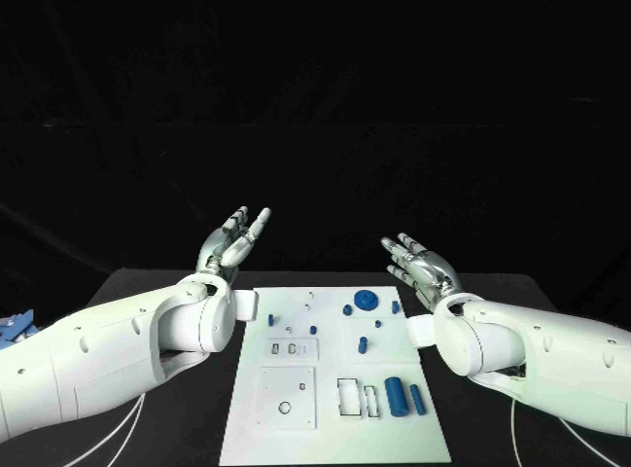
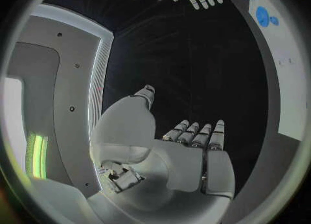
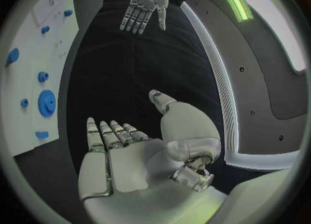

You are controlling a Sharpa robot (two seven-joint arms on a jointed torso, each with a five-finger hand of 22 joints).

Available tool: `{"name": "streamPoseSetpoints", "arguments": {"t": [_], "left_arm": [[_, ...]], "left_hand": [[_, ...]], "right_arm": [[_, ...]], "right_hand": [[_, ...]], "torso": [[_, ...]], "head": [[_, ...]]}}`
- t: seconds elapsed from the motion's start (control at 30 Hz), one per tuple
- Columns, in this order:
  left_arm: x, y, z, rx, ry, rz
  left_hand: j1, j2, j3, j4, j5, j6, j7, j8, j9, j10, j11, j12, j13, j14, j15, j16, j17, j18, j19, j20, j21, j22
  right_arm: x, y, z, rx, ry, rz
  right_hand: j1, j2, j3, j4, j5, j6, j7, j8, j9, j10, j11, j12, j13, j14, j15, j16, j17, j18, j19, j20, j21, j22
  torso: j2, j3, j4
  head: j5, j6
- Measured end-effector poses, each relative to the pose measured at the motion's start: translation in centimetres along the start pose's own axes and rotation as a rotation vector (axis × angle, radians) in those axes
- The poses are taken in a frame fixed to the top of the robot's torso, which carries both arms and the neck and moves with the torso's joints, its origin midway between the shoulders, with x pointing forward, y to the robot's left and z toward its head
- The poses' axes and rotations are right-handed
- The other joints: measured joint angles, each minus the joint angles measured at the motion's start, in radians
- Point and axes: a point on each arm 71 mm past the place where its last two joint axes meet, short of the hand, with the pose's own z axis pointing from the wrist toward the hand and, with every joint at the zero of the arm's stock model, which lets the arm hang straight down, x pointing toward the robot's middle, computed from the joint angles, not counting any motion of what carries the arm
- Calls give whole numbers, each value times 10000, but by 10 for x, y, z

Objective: Assemble the parts on the task board

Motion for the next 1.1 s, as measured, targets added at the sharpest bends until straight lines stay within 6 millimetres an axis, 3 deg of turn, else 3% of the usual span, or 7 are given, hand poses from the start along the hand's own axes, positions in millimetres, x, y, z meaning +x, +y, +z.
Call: {"name": "streamPoseSetpoints", "arguments": {"t": [0.17,0.3,0.47,0.6,0.7,0.83,1.1], "left_arm": [[2,-1,1,86,296,-157],[2,-1,1,114,421,-223],[-8,-3,-1,144,426,-211],[-7,-5,-4,136,689,-354],[-4,-6,-5,127,965,-496],[-6,-8,-8,115,1335,-659],[-8,-18,-17,189,2173,-810]], "left_hand": [[127,-3,0,25,13,59,13,32,27,81,106,0,19,44,71,0,28,-1,-13,39,17,0],[441,-55,0,25,13,535,27,243,230,541,509,131,117,631,385,264,278,0,103,114,117,40],[1125,-122,117,23,12,2024,132,950,816,3328,1008,941,477,3242,210,1505,1084,88,2210,85,1059,522],[1312,-101,128,34,12,3025,221,1404,1157,4907,976,1161,502,5209,-45,2267,1519,556,4746,56,2119,935],[1492,-127,176,-14,12,3599,268,1659,1334,5905,874,1303,539,6334,-199,2662,1741,703,5560,40,2412,979],[1991,-207,540,-295,12,5629,462,2612,1969,7870,627,1695,655,7486,-517,3037,1965,1083,6530,17,2727,988],[2515,-648,1083,-781,12,6748,662,3032,2134,9437,165,1696,682,9325,-1066,3721,2641,1088,8086,-394,3251,999]], "right_arm": [[1,-1,4,261,917,214],[2,-2,5,421,1452,377],[-10,0,9,20,1367,-581],[-16,6,11,-542,1317,-1650],[-18,12,12,-915,1357,-2322],[-19,19,14,-1423,1439,-3273],[-23,34,18,-2273,1672,-5115]], "right_hand": [[466,-83,188,-223,0,12,12,49,46,58,129,49,26,112,112,7,31,1,54,54,41,12],[1117,-211,315,-661,-65,323,23,195,181,446,230,130,85,487,240,187,135,0,275,141,199,79],[2187,-356,615,-1337,-142,1350,93,718,631,1880,348,417,231,1918,335,707,462,0,1291,134,737,305],[2844,-564,895,-1783,-142,2817,198,1397,1138,4166,288,817,384,3923,215,1432,844,0,2767,124,1478,587],[3132,-724,1063,-2005,-142,3800,277,1789,1413,5585,186,981,453,5154,76,1831,1039,124,3737,114,1915,730],[3347,-943,1295,-2237,-142,4942,374,2171,1665,6942,42,1007,496,6377,-109,2171,1190,265,4768,99,2349,846],[3655,-1172,1690,-2524,-142,6736,622,2556,1892,8764,-260,1000,547,8262,-520,2621,1495,545,6316,-91,3118,1091]], "torso": [[2,0,-3],[2,0,-3],[61,-48,-20],[164,-84,-20],[240,-89,0],[328,-87,31],[603,-121,71]], "head": [[0,0],[0,0],[8,-20],[-4,-21],[-7,-15],[-39,-12],[-100,-3]]}}
